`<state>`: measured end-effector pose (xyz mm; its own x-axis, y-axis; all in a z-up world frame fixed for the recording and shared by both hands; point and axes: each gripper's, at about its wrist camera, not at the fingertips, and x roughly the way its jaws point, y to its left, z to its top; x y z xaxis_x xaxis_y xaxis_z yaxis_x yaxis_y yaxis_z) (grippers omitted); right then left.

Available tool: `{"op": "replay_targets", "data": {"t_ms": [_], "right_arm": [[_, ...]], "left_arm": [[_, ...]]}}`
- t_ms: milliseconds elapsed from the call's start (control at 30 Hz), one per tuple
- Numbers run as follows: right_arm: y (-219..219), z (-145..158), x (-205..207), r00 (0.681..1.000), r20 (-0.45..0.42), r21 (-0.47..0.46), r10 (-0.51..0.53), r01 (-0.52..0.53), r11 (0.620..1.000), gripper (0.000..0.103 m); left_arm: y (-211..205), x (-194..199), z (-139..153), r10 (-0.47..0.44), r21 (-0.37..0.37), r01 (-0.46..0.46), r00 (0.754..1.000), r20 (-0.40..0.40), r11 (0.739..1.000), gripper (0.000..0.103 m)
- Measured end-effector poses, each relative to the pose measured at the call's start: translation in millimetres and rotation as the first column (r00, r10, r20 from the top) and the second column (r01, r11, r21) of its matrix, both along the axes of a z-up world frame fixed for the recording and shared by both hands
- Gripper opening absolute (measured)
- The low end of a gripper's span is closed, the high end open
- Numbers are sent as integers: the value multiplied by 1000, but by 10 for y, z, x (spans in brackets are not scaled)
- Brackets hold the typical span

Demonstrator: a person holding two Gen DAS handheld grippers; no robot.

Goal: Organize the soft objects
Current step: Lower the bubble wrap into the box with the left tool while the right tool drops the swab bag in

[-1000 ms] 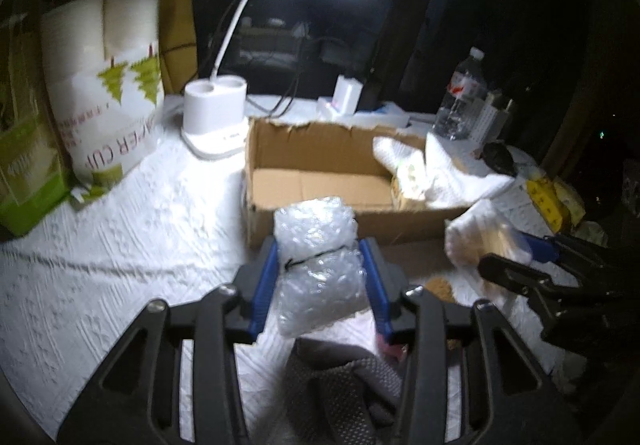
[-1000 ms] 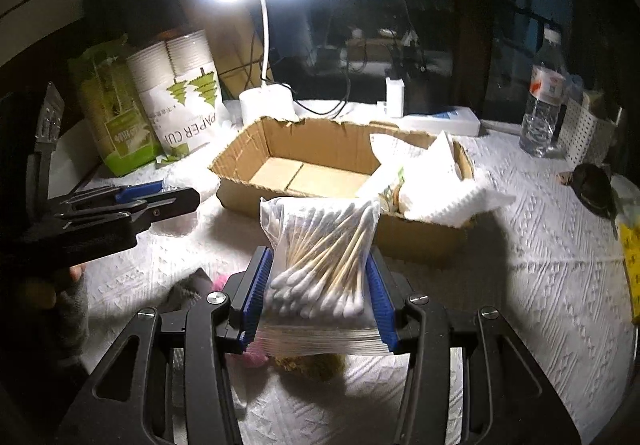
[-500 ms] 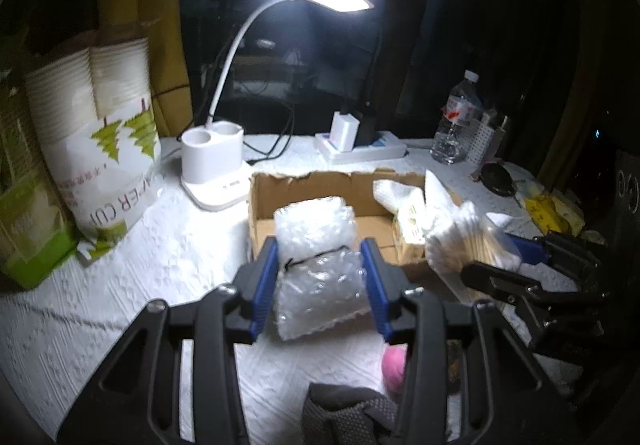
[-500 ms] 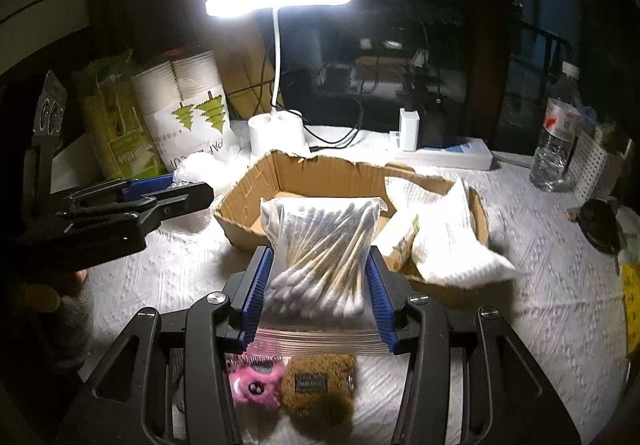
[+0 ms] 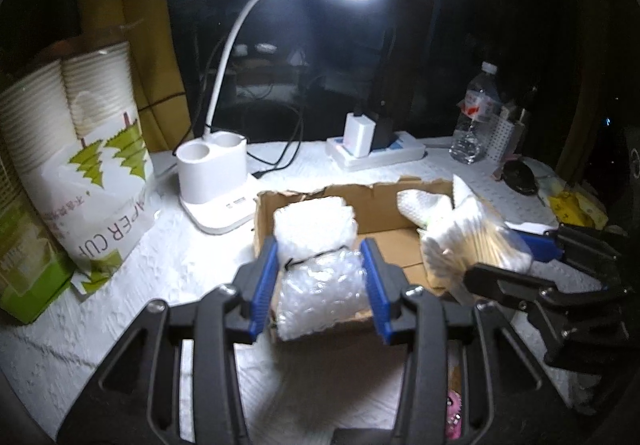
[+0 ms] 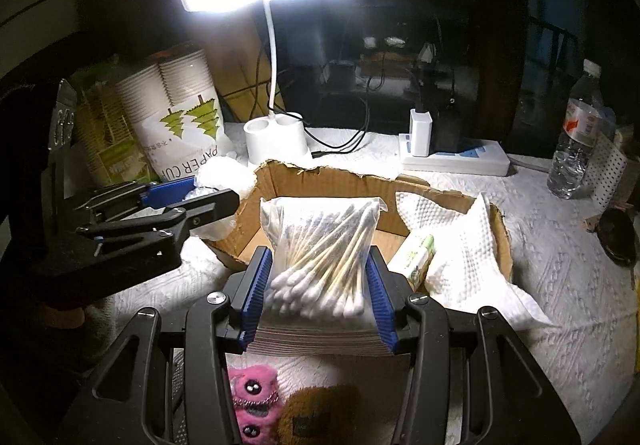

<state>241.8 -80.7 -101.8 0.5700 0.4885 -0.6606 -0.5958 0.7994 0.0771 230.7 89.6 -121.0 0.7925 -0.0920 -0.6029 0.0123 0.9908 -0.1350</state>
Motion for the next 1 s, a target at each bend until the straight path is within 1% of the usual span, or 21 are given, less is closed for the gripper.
{"op": "replay_targets", "data": {"t_ms": [300, 533, 600, 667, 700, 800, 1000], "right_arm": [[18, -123, 234, 999, -33, 16, -15, 15, 1000, 50], [55, -257, 432, 998, -67, 25, -16, 17, 1000, 50], [72, -294, 479, 997, -74, 26, -16, 18, 1000, 50], [81, -330, 524, 996, -82, 27, -19, 21, 999, 50], [86, -343, 543, 996, -85, 28, -21, 24, 999, 50], [101, -380, 586, 995, -93, 31, -25, 28, 999, 49], [106, -414, 628, 995, -98, 31, -36, 39, 999, 49]], "left_arm": [[-46, 254, -243, -18, -8, 17, 998, -66, 1000, 43], [-49, 392, -395, -11, -11, 10, 992, -124, 1000, 44], [-67, 401, -405, -12, -3, 11, 992, -126, 1000, 45], [-86, 407, -406, -15, -3, 14, 992, -127, 1000, 49], [-97, 411, -405, -19, -6, 18, 992, -126, 1000, 50], [-121, 424, -406, -9, 8, 10, 991, -130, 1000, 50], [-97, 416, -386, -3, -3, 2, 991, -133, 1000, 50]]}}
